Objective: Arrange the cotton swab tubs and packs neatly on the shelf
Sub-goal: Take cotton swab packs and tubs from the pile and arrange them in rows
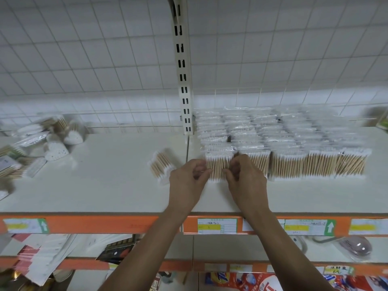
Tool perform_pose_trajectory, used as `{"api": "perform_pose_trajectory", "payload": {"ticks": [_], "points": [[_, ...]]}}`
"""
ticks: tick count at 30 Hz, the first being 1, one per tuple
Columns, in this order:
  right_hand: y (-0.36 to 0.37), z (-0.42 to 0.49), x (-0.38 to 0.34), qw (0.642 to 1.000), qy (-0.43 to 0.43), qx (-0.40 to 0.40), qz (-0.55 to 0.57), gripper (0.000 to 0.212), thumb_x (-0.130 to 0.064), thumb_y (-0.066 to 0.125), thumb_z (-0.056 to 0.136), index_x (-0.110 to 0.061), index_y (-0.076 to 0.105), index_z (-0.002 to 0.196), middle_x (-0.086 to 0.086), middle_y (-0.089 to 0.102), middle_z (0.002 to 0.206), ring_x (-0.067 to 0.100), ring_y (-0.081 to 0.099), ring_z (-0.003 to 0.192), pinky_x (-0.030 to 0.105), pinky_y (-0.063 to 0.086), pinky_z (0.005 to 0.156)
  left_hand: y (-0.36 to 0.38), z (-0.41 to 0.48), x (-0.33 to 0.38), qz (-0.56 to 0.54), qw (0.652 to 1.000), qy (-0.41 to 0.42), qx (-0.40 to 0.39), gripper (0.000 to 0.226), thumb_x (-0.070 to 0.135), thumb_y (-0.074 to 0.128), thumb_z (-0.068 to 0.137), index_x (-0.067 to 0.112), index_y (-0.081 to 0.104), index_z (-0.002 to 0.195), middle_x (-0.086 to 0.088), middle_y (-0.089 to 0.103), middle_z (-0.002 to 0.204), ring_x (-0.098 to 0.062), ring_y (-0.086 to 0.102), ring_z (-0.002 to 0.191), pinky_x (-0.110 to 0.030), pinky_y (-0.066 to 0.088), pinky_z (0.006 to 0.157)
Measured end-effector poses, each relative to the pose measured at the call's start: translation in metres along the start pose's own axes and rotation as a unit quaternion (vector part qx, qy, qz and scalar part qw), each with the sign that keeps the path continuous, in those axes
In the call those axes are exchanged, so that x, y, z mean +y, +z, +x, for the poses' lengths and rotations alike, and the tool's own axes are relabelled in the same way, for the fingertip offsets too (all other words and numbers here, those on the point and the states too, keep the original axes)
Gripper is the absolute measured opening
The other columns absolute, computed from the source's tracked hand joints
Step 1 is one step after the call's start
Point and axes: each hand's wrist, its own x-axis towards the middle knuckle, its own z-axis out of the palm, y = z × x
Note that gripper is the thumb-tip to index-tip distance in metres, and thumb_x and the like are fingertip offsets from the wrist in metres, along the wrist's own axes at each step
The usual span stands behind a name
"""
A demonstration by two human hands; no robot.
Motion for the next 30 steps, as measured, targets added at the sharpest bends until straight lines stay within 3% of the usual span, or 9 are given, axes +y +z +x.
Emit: {"api": "perform_pose_trajectory", "payload": {"ticks": [3,6,10,13,16,20,23,26,30], "points": [[0.000,-0.001,0.000,1.000,-0.008,0.005,-0.002,0.017,-0.013,0.067,0.084,-0.010,0.051,0.088,0.002,0.059,0.073,0.016,0.052,0.063,0.025,0.035,0.057,-0.001,-0.002,0.001,0.015,1.000,0.019,0.010,0.025,0.023,0.071,0.083,0.010,0.070,0.104,0.002,0.073,0.092,0.001,0.065,0.080,-0.009,0.049,0.077],[-0.002,-0.003,-0.003,0.999,-0.028,0.023,0.003,0.016,-0.012,0.069,0.083,-0.010,0.053,0.084,-0.002,0.057,0.070,0.014,0.052,0.059,0.025,0.038,0.055,-0.008,-0.002,0.004,0.078,0.991,0.084,0.070,0.020,0.026,0.065,0.088,0.012,0.070,0.101,0.003,0.071,0.090,-0.002,0.062,0.074,-0.006,0.044,0.071],[-0.001,-0.007,-0.010,0.996,-0.077,0.041,0.020,0.014,-0.006,0.068,0.081,-0.012,0.056,0.079,-0.004,0.058,0.068,0.012,0.053,0.054,0.026,0.044,0.050,-0.022,0.006,-0.005,0.219,0.957,0.115,0.152,0.030,0.033,0.059,0.085,0.014,0.067,0.106,-0.005,0.065,0.107,-0.024,0.053,0.103,-0.026,0.041,0.084],[0.004,-0.010,-0.016,0.992,-0.116,0.034,0.037,0.011,-0.008,0.068,0.080,-0.012,0.058,0.077,-0.004,0.058,0.068,0.011,0.053,0.054,0.028,0.046,0.048,-0.029,0.008,-0.013,0.297,0.949,0.008,0.108,0.053,0.043,0.066,0.082,0.015,0.056,0.125,-0.015,0.046,0.135,-0.035,0.033,0.130,-0.048,0.040,0.096],[0.008,-0.014,-0.020,0.989,-0.143,0.008,0.042,0.008,-0.014,0.064,0.082,-0.014,0.057,0.077,-0.006,0.058,0.072,0.008,0.049,0.056,0.028,0.047,0.049,-0.032,0.004,-0.018,0.303,0.946,-0.107,0.032,0.067,0.045,0.066,0.081,0.021,0.040,0.139,-0.016,0.025,0.149,-0.041,0.023,0.136,-0.053,0.034,0.103],[0.008,-0.021,-0.020,0.986,-0.158,-0.025,0.055,0.006,-0.021,0.057,0.083,-0.017,0.059,0.080,-0.009,0.058,0.075,0.006,0.049,0.056,0.029,0.048,0.051,-0.034,0.002,-0.019,0.277,0.955,-0.090,0.053,0.060,0.025,0.068,0.081,0.019,0.043,0.135,-0.018,0.028,0.147,-0.041,0.045,0.121,-0.045,0.039,0.098],[0.003,-0.026,-0.017,0.982,-0.171,-0.048,0.063,0.005,-0.022,0.057,0.083,-0.018,0.060,0.081,-0.010,0.058,0.076,0.004,0.048,0.057,0.026,0.047,0.054,-0.040,-0.003,-0.015,0.214,0.968,-0.102,0.076,0.060,0.027,0.072,0.079,0.020,0.046,0.133,-0.013,0.034,0.145,-0.031,0.049,0.121,-0.037,0.040,0.095],[0.000,-0.029,-0.017,0.978,-0.172,-0.069,0.098,0.004,-0.019,0.058,0.084,-0.017,0.061,0.083,-0.008,0.061,0.079,0.002,0.050,0.066,0.013,0.042,0.060,-0.046,-0.013,0.000,0.119,0.984,-0.045,0.127,0.057,0.021,0.072,0.079,0.017,0.049,0.131,-0.002,0.048,0.134,-0.018,0.046,0.121,-0.025,0.036,0.095],[-0.010,-0.035,-0.028,0.971,-0.134,-0.078,0.182,0.015,-0.016,0.059,0.088,-0.012,0.064,0.102,-0.003,0.066,0.093,0.002,0.056,0.082,0.009,0.046,0.066,-0.052,-0.033,0.033,-0.068,0.987,-0.044,0.140,0.051,0.025,0.066,0.081,0.026,0.049,0.129,0.016,0.056,0.122,-0.006,0.055,0.111,-0.033,0.048,0.095]]}}
